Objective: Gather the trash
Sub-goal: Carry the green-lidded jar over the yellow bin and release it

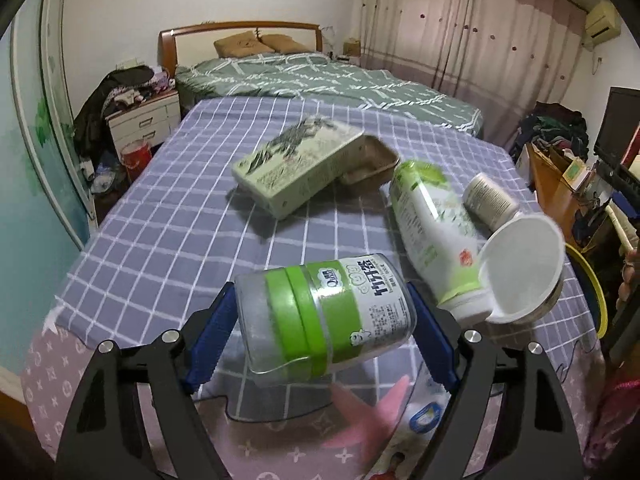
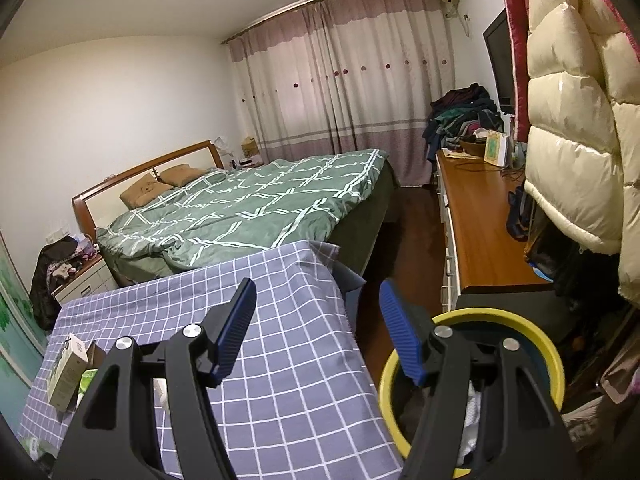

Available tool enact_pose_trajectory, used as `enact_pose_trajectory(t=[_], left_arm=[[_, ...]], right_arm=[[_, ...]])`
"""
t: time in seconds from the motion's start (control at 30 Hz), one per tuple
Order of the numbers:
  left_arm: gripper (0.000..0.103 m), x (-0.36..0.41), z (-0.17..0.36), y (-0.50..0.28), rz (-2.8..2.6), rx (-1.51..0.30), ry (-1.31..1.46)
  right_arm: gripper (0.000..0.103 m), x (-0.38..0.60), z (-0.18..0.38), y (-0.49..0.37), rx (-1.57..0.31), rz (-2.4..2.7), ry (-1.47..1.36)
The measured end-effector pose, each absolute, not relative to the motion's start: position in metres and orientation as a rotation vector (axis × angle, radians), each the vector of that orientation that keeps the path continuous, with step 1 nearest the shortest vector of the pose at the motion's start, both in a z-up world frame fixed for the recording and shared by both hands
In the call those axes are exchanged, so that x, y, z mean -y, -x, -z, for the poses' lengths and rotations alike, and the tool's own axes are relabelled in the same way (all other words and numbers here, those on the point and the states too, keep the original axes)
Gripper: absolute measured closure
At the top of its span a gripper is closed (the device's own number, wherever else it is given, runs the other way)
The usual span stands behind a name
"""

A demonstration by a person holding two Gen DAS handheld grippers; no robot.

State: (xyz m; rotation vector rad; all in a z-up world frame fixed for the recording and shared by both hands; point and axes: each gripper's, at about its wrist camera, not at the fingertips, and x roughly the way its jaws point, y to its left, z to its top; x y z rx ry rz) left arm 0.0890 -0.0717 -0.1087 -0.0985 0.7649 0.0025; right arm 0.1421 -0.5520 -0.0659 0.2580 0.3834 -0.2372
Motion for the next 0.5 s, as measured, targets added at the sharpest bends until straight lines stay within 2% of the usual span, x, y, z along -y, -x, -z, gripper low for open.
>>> enact_pose_trajectory(t=[0.27, 0.5], left_arm=[[0.022, 0.106, 0.071, -0.106, 0.139, -0.724, 0.065], [0.022, 0.183, 0.035, -0.127, 0.378, -0.691, -0.002]], right_arm=[[0.042, 0.578, 0.058, -0.101, -0.399, 0.261, -0.224], [0.042, 0.616, 0.058, -0.045, -0.401, 0.349, -0.198]])
